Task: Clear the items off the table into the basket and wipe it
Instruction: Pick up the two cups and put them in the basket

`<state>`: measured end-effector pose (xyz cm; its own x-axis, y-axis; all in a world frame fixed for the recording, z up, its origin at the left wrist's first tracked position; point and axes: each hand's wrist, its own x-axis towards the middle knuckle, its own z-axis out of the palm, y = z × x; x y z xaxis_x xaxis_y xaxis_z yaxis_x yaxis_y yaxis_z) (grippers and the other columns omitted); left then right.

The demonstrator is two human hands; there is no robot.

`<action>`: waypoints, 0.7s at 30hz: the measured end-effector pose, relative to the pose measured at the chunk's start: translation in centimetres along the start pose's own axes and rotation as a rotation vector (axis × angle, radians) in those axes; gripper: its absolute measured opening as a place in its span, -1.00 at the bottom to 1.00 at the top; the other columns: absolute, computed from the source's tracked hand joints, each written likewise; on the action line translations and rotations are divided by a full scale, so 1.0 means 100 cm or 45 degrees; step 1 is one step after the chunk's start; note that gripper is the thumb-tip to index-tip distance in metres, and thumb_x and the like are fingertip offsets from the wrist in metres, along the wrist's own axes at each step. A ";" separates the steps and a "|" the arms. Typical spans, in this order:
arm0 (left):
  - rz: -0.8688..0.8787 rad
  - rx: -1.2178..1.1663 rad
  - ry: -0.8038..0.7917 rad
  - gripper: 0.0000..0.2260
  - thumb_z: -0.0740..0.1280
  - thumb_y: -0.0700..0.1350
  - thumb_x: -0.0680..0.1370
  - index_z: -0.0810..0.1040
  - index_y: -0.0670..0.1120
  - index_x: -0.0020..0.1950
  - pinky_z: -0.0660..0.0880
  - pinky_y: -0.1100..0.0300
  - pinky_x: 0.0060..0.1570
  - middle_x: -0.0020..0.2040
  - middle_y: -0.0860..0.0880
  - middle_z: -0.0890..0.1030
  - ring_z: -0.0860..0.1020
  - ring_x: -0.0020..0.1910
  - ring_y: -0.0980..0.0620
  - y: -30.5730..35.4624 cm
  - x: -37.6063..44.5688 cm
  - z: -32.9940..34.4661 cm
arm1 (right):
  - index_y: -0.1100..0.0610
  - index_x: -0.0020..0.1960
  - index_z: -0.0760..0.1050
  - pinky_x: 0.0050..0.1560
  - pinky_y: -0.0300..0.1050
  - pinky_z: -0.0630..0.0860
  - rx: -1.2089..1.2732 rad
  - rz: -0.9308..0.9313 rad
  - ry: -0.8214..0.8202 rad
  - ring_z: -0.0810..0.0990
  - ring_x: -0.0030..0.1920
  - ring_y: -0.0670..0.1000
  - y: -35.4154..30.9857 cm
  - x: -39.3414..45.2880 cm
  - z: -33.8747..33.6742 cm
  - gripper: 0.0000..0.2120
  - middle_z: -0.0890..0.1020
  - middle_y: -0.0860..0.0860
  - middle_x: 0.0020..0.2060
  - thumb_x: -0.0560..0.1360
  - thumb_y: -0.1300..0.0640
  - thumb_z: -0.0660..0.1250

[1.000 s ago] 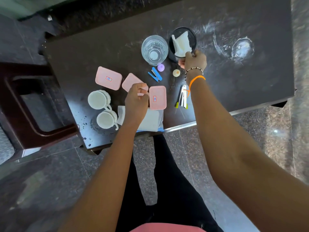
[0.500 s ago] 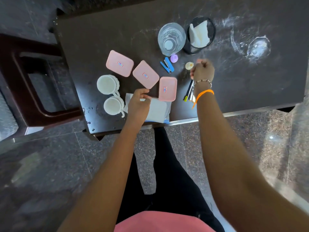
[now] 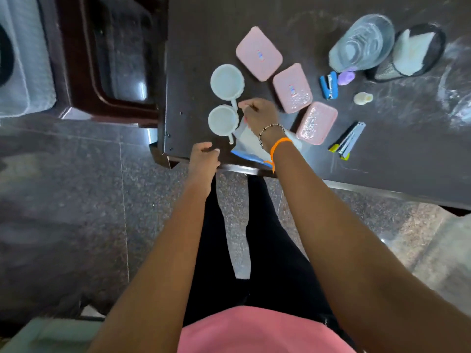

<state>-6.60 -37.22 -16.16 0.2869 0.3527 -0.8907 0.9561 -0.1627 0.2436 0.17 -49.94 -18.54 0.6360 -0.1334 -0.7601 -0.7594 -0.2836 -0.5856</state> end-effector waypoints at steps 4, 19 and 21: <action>-0.166 -0.153 -0.251 -0.66 0.24 -0.17 0.59 0.36 -0.09 0.36 0.41 0.32 -0.24 0.08 -0.04 0.49 0.50 -0.29 0.12 0.005 0.007 0.004 | 0.16 -0.30 0.43 -0.21 -0.20 0.27 -0.302 0.003 -0.089 0.33 -0.15 0.02 -0.005 0.014 0.023 -0.78 0.41 0.10 -0.22 0.51 0.26 0.16; 0.533 0.263 -0.254 -0.71 0.33 -0.33 0.45 0.63 -0.15 0.14 0.39 0.42 -0.06 -0.03 -0.07 0.63 0.53 -0.10 0.05 -0.008 0.032 0.013 | 0.21 -0.22 0.48 -0.15 -0.11 0.31 -0.200 0.062 0.022 0.37 -0.24 0.04 -0.016 0.022 0.028 -0.87 0.41 -0.01 -0.43 0.48 0.18 0.28; 0.603 0.279 -0.207 -0.77 0.30 -0.32 0.49 0.64 -0.19 0.10 0.41 0.36 0.05 0.04 -0.13 0.65 0.58 0.01 -0.02 -0.007 0.032 0.013 | 0.15 -0.29 0.45 -0.17 -0.09 0.31 -0.178 0.066 0.022 0.36 -0.30 0.02 -0.016 0.023 0.030 -0.83 0.40 -0.04 -0.45 0.47 0.18 0.28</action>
<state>-6.43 -37.17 -19.70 0.6539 0.0502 -0.7549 0.6847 -0.4637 0.5623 2.44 -46.92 -20.14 0.5996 -0.1672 -0.7826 -0.7654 -0.4052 -0.4999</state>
